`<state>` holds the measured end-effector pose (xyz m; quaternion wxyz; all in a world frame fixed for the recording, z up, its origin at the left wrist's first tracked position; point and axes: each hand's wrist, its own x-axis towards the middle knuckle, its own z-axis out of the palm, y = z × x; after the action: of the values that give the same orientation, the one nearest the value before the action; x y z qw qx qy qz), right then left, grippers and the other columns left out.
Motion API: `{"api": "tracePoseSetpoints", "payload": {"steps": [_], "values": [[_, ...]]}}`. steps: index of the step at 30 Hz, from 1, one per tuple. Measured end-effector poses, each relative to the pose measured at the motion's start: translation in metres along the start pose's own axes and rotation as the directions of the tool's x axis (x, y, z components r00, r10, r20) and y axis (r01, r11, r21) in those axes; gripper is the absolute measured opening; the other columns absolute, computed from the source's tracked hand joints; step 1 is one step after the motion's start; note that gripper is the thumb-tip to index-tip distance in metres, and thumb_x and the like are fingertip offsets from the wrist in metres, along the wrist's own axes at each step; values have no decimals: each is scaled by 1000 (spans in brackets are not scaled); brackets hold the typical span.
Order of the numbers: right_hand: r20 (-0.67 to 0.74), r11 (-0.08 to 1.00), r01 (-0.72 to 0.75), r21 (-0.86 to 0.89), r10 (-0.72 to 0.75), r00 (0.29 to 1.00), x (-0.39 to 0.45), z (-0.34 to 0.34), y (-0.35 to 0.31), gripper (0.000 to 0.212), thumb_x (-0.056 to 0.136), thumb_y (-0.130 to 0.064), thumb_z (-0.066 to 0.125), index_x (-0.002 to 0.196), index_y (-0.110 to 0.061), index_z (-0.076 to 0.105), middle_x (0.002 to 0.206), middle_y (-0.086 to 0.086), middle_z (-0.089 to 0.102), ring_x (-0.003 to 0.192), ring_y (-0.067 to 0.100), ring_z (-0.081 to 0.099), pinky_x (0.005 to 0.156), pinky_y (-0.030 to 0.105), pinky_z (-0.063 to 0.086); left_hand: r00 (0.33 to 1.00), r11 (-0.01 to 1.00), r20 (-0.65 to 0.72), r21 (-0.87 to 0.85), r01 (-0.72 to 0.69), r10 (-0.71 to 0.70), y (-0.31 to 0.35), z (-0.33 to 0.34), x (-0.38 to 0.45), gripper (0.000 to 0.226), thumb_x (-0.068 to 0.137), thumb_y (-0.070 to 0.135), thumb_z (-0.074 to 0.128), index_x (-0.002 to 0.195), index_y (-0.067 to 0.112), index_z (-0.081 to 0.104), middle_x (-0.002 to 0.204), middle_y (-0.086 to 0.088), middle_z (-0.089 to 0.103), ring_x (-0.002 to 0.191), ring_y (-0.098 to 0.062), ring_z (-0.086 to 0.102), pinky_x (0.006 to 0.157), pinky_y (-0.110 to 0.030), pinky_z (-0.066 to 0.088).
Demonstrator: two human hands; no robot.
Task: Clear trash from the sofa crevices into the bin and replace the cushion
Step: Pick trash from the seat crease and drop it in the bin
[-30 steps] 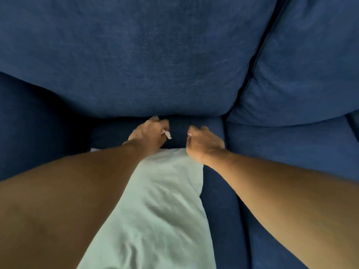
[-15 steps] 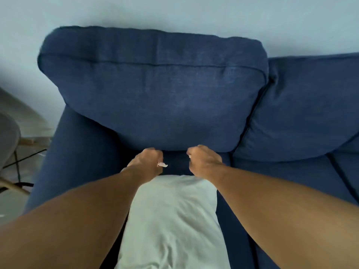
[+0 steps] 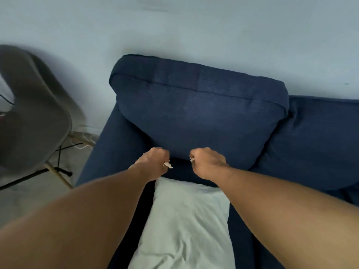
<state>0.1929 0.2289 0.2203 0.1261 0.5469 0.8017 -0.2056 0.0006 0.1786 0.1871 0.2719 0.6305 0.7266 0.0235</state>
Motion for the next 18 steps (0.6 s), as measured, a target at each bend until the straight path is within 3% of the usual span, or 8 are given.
{"api": "tracePoseSetpoints", "payload": {"steps": [5, 9, 18], "values": [[15, 990, 126, -66, -125, 992, -4, -17, -36, 30, 99, -14, 55, 116, -33, 71, 112, 0, 71, 97, 29, 67, 78, 39, 57, 993, 994, -57, -34, 99, -101, -35, -26, -36, 22, 85, 19, 65, 79, 36, 53, 98, 5, 61, 83, -20, 61, 72, -38, 56], [27, 967, 231, -106, -229, 973, -9, -23, -74, 31, 101, -16, 54, 120, -34, 71, 117, -1, 69, 103, 29, 66, 81, 39, 55, 968, 973, -119, -86, 213, -223, -61, -39, -74, 22, 85, 19, 64, 77, 35, 51, 92, 6, 61, 77, -19, 61, 57, -31, 46], [95, 865, 462, -193, -452, 887, -44, -8, -189, 34, 97, -9, 49, 114, -30, 70, 116, -1, 69, 100, 28, 67, 75, 36, 51, 873, 883, -181, -228, 411, -453, -131, -47, -202, 21, 77, 26, 69, 80, 36, 50, 91, 4, 61, 75, -20, 63, 61, -35, 54]]}}
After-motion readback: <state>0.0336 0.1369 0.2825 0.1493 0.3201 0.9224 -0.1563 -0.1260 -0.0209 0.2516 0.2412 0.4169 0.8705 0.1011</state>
